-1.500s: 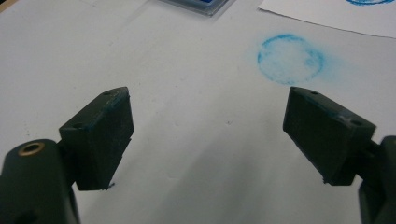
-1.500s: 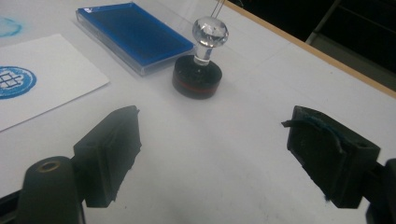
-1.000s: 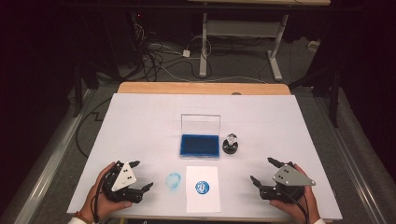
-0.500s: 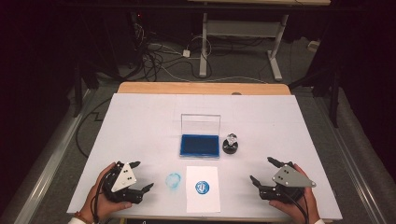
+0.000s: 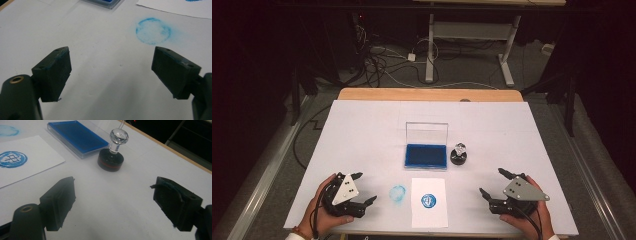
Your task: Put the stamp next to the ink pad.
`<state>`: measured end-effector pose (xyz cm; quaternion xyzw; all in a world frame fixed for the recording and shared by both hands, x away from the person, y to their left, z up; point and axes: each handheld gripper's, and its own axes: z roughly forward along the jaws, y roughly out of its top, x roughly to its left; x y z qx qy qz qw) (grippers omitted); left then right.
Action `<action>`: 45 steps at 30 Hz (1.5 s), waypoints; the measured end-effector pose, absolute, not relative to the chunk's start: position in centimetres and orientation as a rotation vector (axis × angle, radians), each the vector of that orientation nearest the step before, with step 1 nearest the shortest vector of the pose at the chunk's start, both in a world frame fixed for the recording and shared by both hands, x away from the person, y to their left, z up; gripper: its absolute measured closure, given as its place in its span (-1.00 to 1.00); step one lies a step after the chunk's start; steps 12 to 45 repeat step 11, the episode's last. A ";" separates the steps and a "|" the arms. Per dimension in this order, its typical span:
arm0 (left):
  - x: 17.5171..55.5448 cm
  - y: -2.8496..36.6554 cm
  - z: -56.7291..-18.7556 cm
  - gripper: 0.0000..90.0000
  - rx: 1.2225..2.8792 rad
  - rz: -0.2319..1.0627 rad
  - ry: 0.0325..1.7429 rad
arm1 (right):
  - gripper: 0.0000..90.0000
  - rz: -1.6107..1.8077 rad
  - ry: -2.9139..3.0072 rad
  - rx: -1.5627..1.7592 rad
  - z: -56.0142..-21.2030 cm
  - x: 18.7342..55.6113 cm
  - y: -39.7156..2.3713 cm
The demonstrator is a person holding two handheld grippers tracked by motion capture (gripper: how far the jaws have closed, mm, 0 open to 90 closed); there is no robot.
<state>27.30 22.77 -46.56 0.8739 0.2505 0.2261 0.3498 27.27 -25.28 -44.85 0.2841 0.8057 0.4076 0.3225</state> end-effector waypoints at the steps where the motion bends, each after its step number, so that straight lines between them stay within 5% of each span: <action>1: 27.4 22.8 -46.5 -0.66 2.262 0.597 0.644 | -0.60 1.075 2.115 0.744 -44.8 27.3 -25.3; 45: 28.0 22.6 -46.7 -0.65 2.262 0.580 0.671 | -0.60 1.082 2.106 0.762 -44.9 27.6 -25.6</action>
